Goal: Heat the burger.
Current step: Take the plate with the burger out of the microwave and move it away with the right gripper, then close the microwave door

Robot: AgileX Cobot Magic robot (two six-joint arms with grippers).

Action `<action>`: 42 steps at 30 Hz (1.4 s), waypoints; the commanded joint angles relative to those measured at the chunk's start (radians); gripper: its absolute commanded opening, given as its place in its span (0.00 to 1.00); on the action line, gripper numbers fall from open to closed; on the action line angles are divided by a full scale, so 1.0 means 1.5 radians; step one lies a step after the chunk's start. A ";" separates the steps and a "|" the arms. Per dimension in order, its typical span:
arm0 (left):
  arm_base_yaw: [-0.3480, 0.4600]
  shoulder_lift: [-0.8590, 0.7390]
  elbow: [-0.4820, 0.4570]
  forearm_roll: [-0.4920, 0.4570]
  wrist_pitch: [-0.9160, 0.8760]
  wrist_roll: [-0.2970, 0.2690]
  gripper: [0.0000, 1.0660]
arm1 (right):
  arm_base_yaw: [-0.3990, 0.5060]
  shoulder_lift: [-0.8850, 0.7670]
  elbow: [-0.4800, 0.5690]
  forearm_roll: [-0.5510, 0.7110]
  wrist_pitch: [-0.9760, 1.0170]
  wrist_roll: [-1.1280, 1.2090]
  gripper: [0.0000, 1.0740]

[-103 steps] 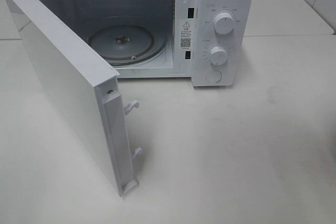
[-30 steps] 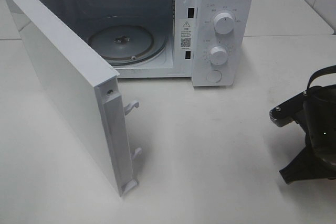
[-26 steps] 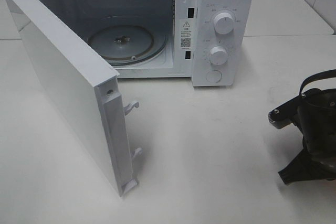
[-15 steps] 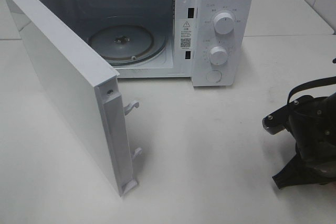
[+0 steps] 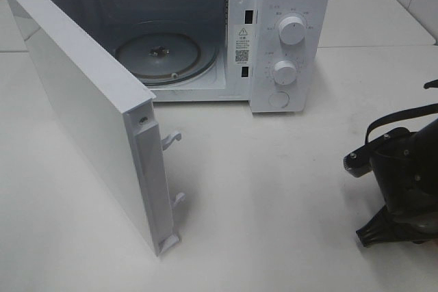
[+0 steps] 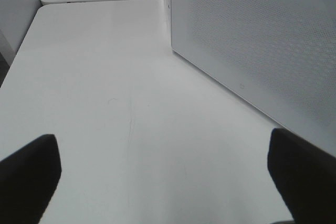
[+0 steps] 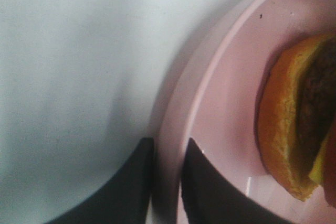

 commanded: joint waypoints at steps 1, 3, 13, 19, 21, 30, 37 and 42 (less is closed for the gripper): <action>0.000 -0.013 0.001 -0.003 0.000 -0.001 0.94 | 0.000 -0.024 0.001 0.007 0.017 -0.020 0.30; 0.000 -0.013 0.001 -0.003 0.000 -0.001 0.94 | 0.000 -0.057 0.001 0.028 0.017 -0.057 0.42; 0.000 -0.013 0.001 -0.003 0.000 -0.001 0.94 | 0.000 -0.195 0.001 0.133 0.017 -0.191 0.51; 0.000 -0.013 0.001 -0.003 0.000 -0.001 0.94 | 0.000 -0.268 -0.007 0.216 0.017 -0.311 0.52; 0.000 -0.013 0.001 -0.003 0.000 -0.001 0.94 | 0.000 -0.293 -0.018 0.265 0.020 -0.370 0.53; 0.000 -0.013 0.001 -0.003 0.000 -0.001 0.94 | 0.000 -0.389 -0.084 0.508 0.045 -0.671 0.68; 0.000 -0.013 0.001 -0.003 0.000 -0.001 0.94 | 0.000 -0.457 -0.125 0.591 0.129 -0.770 0.73; 0.000 -0.013 0.001 -0.003 0.000 -0.001 0.94 | 0.000 -0.525 -0.131 0.595 0.180 -0.794 0.72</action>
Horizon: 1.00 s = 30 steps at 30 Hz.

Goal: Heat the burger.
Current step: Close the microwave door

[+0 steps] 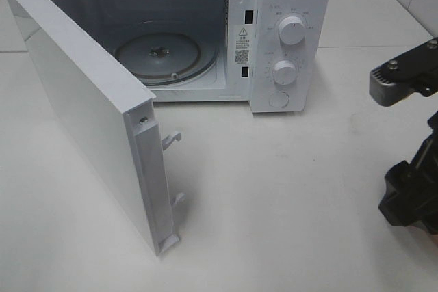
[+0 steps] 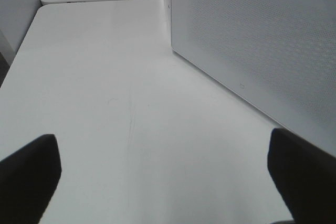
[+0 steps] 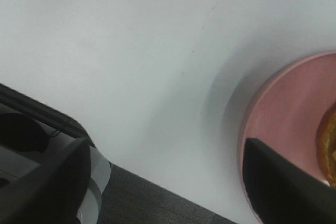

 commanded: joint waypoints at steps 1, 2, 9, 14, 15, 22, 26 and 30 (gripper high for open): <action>0.000 -0.013 0.001 -0.003 0.000 -0.001 0.94 | 0.000 -0.053 -0.005 0.004 0.047 -0.024 0.71; 0.000 -0.013 0.001 -0.003 0.000 -0.001 0.94 | 0.000 -0.085 -0.005 0.004 0.071 -0.027 0.71; 0.000 -0.013 0.001 -0.003 0.000 -0.001 0.94 | 0.000 -0.193 -0.005 0.004 0.119 -0.031 0.71; 0.000 -0.013 0.001 -0.003 0.000 -0.001 0.94 | 0.000 -0.270 -0.005 0.004 0.159 -0.031 0.71; 0.000 -0.013 0.001 -0.003 0.000 -0.001 0.94 | 0.000 -0.285 -0.005 0.004 0.165 -0.031 0.71; 0.000 -0.013 0.001 -0.003 0.000 -0.001 0.94 | -0.005 -0.383 -0.003 0.003 0.194 -0.031 0.71; 0.000 -0.013 0.001 -0.003 0.000 -0.001 0.94 | -0.066 -0.429 -0.003 0.003 0.193 -0.059 0.71; 0.000 -0.013 0.001 -0.003 0.000 -0.001 0.94 | -0.120 -0.459 -0.003 0.009 0.189 -0.083 0.71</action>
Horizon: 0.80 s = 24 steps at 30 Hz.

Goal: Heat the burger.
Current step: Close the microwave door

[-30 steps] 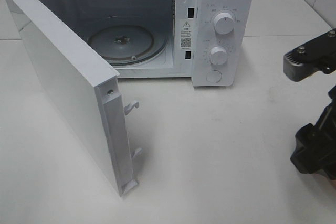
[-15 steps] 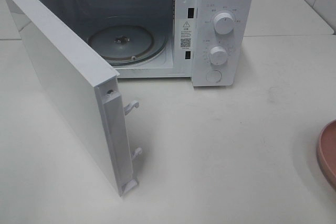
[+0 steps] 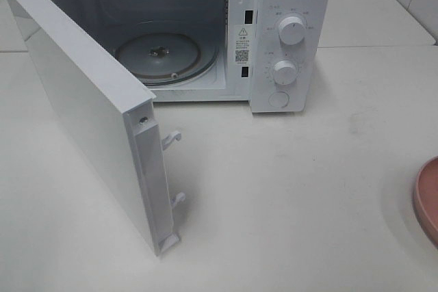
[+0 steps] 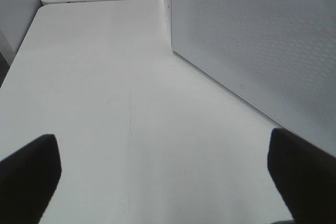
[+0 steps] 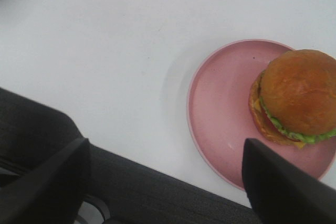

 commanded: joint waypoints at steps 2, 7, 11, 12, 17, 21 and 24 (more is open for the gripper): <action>0.000 -0.013 0.001 -0.003 0.000 -0.001 0.94 | -0.057 -0.039 -0.003 0.011 -0.008 -0.025 0.71; 0.000 -0.013 0.001 -0.003 0.000 -0.001 0.94 | -0.125 -0.085 -0.002 0.061 -0.028 -0.028 0.71; 0.000 -0.013 0.001 -0.003 0.000 -0.001 0.94 | -0.175 -0.130 0.030 0.079 -0.048 -0.039 0.71; 0.000 -0.013 0.001 -0.003 0.000 -0.001 0.94 | -0.175 -0.130 0.030 0.079 -0.048 -0.039 0.71; 0.000 -0.013 0.001 -0.003 0.000 -0.001 0.94 | -0.209 -0.187 0.091 0.085 -0.051 -0.039 0.71; 0.000 -0.013 0.001 -0.003 0.000 -0.001 0.94 | -0.241 -0.234 0.099 0.087 -0.088 -0.042 0.71; 0.000 -0.013 0.001 -0.003 0.000 -0.001 0.94 | -0.258 -0.261 0.119 0.091 -0.116 -0.042 0.71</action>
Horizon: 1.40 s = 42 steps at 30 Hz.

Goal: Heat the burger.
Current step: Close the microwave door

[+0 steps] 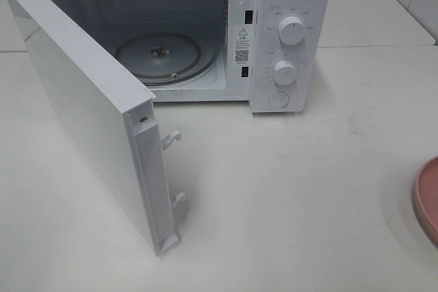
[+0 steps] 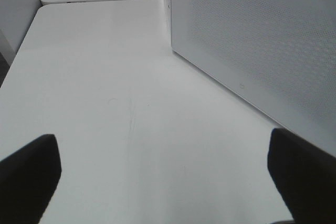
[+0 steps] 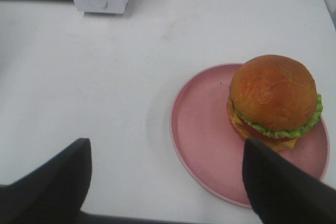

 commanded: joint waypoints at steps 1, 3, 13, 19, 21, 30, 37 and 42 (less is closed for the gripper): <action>0.000 -0.013 0.001 -0.003 0.000 -0.001 0.94 | -0.017 -0.026 0.017 0.004 -0.027 -0.010 0.71; 0.000 -0.013 0.001 -0.003 0.000 -0.001 0.94 | -0.035 -0.052 0.015 0.005 -0.027 -0.013 0.71; 0.000 -0.013 0.001 -0.003 0.000 -0.001 0.94 | -0.043 -0.055 0.015 0.015 -0.027 -0.018 0.70; 0.000 -0.013 0.001 -0.003 0.000 -0.001 0.94 | -0.043 -0.055 0.015 0.015 -0.027 -0.018 0.70; 0.000 -0.013 0.001 -0.003 0.000 -0.001 0.94 | -0.043 -0.055 0.015 0.015 -0.027 -0.018 0.70; 0.000 -0.013 0.001 -0.003 0.000 -0.001 0.94 | -0.043 -0.055 0.015 0.015 -0.027 -0.018 0.70; 0.000 -0.013 0.001 -0.003 0.000 -0.001 0.94 | -0.043 -0.055 0.015 0.015 -0.027 -0.018 0.70; 0.000 -0.013 0.001 -0.003 0.000 -0.001 0.94 | -0.043 -0.055 0.015 0.015 -0.027 -0.018 0.70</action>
